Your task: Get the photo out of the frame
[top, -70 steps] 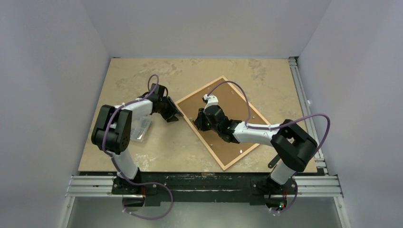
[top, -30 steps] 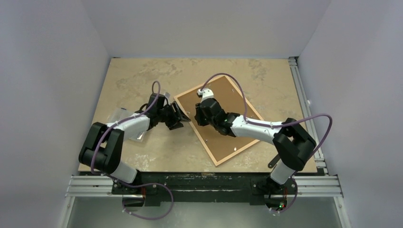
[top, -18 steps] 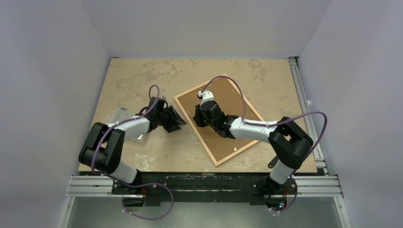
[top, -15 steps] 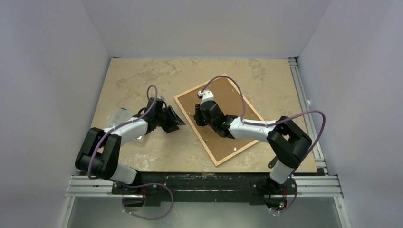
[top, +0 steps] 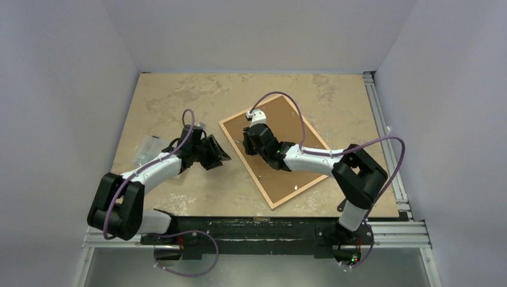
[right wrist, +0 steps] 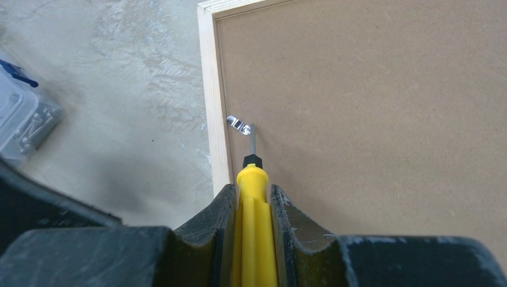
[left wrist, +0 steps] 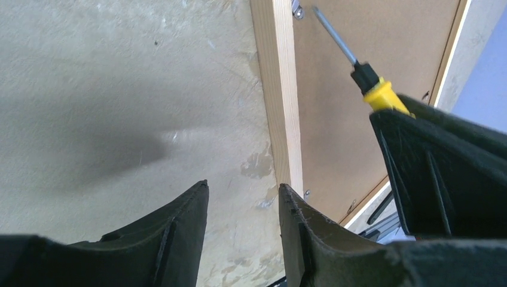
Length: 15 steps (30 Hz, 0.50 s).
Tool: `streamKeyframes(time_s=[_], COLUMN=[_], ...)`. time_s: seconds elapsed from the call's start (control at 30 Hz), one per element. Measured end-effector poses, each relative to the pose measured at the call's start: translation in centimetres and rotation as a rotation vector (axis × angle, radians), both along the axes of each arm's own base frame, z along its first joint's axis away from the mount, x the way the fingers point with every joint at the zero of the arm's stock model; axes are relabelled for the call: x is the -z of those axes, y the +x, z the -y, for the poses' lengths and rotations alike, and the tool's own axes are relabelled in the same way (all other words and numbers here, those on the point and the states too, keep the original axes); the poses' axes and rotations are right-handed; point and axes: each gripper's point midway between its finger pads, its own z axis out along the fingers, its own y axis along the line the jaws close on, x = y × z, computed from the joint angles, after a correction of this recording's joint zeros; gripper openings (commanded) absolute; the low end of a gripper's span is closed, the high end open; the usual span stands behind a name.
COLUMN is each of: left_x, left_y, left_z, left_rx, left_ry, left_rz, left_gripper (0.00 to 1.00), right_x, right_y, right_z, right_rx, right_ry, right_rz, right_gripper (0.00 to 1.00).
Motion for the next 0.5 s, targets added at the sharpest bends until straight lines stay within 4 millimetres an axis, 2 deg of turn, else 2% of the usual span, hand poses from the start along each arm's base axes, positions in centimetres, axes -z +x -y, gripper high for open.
streamKeyframes(time_s=[0.13,0.3,0.4,0.5], left_x=[0.4,-1.4,-2.8,-3.1], left_y=[1.3,5.4,8.1,10.2], left_z=[0.8,1.7,1.7,1.7], left_rx=[0.027,0.023,0.000,-0.023], left_ry=[-0.003,-0.033,-0.036,-0.020], left_rz=[-0.031,-0.006,0.025,0.012], left_gripper=[0.42,0.42,0.30,0.28], right_x=[-1.0,-0.9,-0.2,0.3], right_y=[-1.1,-2.4,-2.9,-2.8], right_z=[0.0,-0.3,0.0,0.0], right_rx=[-0.009,-0.029,-0.027,-0.022], right_ry=[0.003,0.006,0.002,0.003], right_rz=[0.000,-0.005,-0.018,-0.023], right_gripper=[0.00,0.00,0.00,0.00])
